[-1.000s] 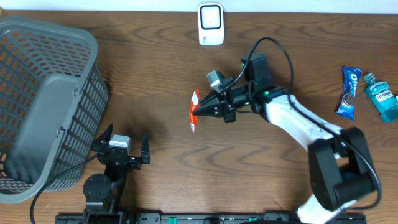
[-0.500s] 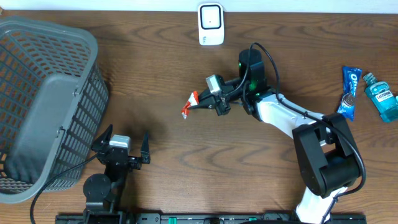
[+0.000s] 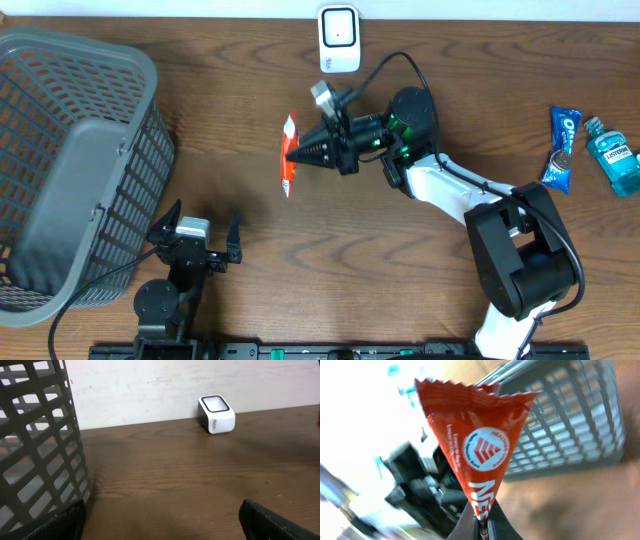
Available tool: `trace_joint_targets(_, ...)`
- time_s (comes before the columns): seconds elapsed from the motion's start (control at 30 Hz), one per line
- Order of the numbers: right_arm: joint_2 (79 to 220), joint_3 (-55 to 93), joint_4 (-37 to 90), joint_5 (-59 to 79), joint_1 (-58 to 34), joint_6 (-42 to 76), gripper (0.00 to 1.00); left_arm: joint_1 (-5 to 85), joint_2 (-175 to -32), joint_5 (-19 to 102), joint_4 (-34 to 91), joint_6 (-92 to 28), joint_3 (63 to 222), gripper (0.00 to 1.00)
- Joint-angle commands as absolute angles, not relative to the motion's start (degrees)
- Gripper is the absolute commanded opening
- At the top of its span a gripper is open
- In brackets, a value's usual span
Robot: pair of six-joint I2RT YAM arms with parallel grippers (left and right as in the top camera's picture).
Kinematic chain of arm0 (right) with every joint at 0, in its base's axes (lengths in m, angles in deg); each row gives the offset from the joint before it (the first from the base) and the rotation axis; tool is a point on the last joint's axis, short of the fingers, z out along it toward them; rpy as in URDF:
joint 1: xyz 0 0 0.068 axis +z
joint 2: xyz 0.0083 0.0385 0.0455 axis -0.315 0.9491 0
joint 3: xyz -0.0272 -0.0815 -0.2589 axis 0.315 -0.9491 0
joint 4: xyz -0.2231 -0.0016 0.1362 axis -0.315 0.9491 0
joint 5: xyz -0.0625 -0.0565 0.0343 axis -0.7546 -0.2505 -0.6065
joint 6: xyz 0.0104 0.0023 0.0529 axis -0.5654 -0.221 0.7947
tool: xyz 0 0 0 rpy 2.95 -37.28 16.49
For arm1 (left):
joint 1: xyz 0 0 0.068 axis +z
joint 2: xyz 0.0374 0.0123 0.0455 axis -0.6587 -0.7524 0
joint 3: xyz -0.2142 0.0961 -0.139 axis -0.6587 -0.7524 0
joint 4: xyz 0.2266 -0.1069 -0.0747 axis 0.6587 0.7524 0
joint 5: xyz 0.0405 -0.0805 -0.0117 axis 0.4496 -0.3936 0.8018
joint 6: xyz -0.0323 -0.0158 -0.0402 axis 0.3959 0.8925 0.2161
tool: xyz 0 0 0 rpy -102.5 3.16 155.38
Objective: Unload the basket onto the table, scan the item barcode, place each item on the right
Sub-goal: 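Carry the Nescafe stick left toward the scanner, then hold the Nescafe stick up in front of the scanner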
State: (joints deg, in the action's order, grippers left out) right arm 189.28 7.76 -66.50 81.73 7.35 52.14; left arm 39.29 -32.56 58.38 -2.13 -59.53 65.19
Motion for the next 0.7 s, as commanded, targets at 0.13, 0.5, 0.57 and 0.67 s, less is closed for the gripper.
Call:
trace_joint_targets(0.13, 189.33, 8.07, -62.81, 72.16, 5.84, 96.27, 0.01, 39.53, -32.51, 57.44, -1.54, -60.05, 63.57, 0.98)
trace_joint_targets(0.5, 189.33, 8.07, -20.97, 59.61, 6.11, 110.07, 0.01, 39.53, -32.51, 57.44, -1.54, -60.05, 63.57, 0.98)
trace_joint_targets(0.57, 189.33, 8.07, -19.51, 55.98, 5.93, 113.80, 0.01, 39.53, -32.51, 57.44, -1.54, -60.05, 63.57, 0.98)
trace_joint_targets(0.67, 189.33, 8.09, -19.44, 51.63, 5.17, 119.05, 0.01, 39.51, -32.51, 57.44, -1.54, -60.05, 63.57, 0.98)
